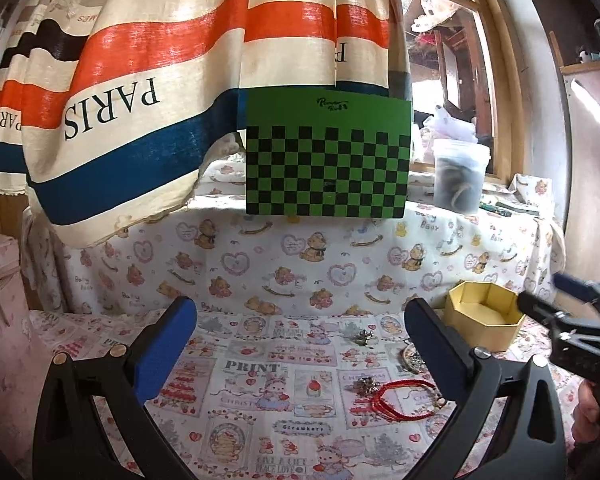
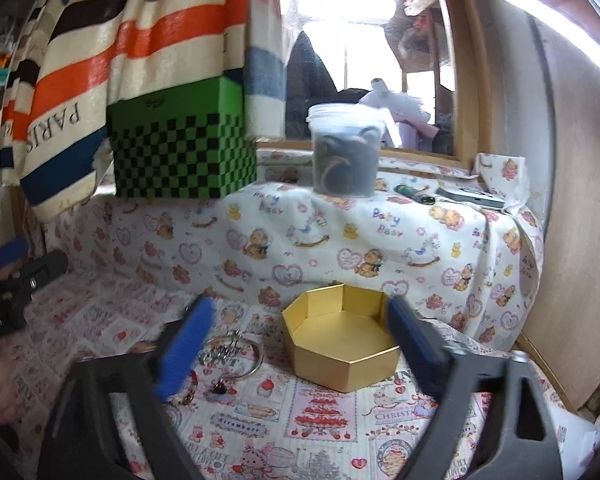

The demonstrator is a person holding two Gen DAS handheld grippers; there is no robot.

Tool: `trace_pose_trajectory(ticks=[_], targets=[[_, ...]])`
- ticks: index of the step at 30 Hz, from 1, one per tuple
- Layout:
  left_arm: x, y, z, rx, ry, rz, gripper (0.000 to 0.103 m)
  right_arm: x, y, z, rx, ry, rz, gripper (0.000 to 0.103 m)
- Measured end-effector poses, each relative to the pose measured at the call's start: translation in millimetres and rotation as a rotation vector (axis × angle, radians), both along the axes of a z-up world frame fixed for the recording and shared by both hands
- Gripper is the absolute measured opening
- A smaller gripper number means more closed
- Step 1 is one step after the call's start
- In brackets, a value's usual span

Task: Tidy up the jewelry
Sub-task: 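Grasp the dark ring with the right gripper while the left grasps a small charm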

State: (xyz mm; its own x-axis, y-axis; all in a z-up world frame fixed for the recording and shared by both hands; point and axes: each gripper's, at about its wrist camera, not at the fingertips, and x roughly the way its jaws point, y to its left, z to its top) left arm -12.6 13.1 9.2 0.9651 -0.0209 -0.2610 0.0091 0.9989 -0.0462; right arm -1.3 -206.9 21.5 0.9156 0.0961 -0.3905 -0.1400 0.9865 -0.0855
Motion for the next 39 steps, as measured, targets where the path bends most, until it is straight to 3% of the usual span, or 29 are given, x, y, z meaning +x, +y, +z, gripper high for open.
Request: trace_pose_trajectory(ticks=[2,5,11,14,20,23,31,36,39], targets=[[1.3,6.4,4.3,-0.020,0.010,-0.005,0.103,6.9,-3.0,0.5,0.038,0.072,0.013,0.057],[7.4,17.2,6.7,-0.049,0.045,0.030,0.103,17.2,-3.3,5.6,0.105,0.177,0.056,0.056],[24.4,30.9,-0.6,-0.081,0.139,0.049,0.103,43.0,25.8,-3.8,0.060,0.373,0.116,0.056],[30.1,27.7,-6.3,-0.041,0.167,0.066,0.103,58.2,36.2,-20.1,0.059,0.490,0.113,0.040],[31.4,24.2,-7.8,-0.026,0.180,0.059,0.103,71.0,54.6,-42.8,0.018,0.569,0.108,0.030],[31.5,23.4,-7.6,-0.029,0.185,0.048,0.103,79.0,54.7,-54.6,0.036,0.630,0.094,0.018],[37.7,16.9,-13.5,-0.005,0.228,0.030,0.102,75.8,39.2,-51.4,0.092,0.606,0.088,0.013],[38.8,5.5,-11.6,-0.016,0.267,-0.068,0.086,68.1,17.9,-31.4,0.141,0.532,0.079,0.013],[51.5,-12.5,-10.2,0.010,0.352,-0.121,0.073,71.4,5.4,-27.5,0.173,0.516,0.073,0.013]])
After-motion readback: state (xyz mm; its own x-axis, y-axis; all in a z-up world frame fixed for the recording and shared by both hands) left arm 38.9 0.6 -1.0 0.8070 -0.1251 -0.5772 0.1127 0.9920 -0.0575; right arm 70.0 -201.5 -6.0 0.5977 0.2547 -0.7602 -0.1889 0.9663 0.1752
